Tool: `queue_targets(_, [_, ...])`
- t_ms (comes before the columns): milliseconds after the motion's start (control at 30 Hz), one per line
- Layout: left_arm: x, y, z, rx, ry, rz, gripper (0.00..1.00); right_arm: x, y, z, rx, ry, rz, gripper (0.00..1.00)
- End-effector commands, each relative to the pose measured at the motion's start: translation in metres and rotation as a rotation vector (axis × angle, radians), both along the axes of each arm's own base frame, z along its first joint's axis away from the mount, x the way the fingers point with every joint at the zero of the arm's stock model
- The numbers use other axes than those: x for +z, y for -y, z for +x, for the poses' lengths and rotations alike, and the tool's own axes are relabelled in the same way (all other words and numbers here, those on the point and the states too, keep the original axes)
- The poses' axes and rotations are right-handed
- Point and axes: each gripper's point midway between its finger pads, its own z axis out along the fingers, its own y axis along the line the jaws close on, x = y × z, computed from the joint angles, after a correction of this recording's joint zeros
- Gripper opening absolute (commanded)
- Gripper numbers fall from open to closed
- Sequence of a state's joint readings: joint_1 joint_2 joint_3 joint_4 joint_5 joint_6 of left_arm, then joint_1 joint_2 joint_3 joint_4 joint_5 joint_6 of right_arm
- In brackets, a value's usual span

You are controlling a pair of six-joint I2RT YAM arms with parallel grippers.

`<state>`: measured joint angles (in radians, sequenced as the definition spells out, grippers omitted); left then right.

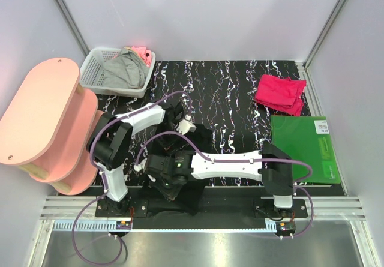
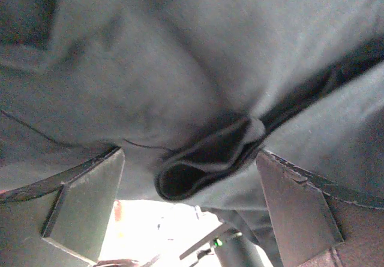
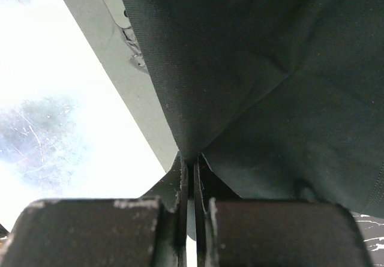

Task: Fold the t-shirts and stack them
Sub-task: Fold the tshirt

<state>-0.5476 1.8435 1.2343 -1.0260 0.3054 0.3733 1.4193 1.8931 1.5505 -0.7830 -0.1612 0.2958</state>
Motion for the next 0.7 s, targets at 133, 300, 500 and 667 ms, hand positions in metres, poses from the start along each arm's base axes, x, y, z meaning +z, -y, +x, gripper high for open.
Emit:
queue_targets(133, [0.001, 0.005, 0.02, 0.023, 0.096, -0.037, 0.99, 0.044, -0.011, 0.026, -0.007, 0.094, 0.076, 0.0])
queue_targets(300, [-0.012, -0.006, 0.008, 0.022, 0.09, -0.011, 0.99, 0.064, -0.008, 0.058, -0.062, 0.143, 0.11, 0.0])
queue_targets(500, [0.016, -0.014, 0.031, 0.121, 0.204, -0.067, 0.99, 0.069, -0.007, 0.081, -0.084, 0.165, 0.119, 0.0])
queue_targets(667, [0.131, -0.028, 0.085, 0.294, 0.435, -0.311, 0.99, 0.071, -0.006, 0.096, -0.09, 0.176, 0.116, 0.0])
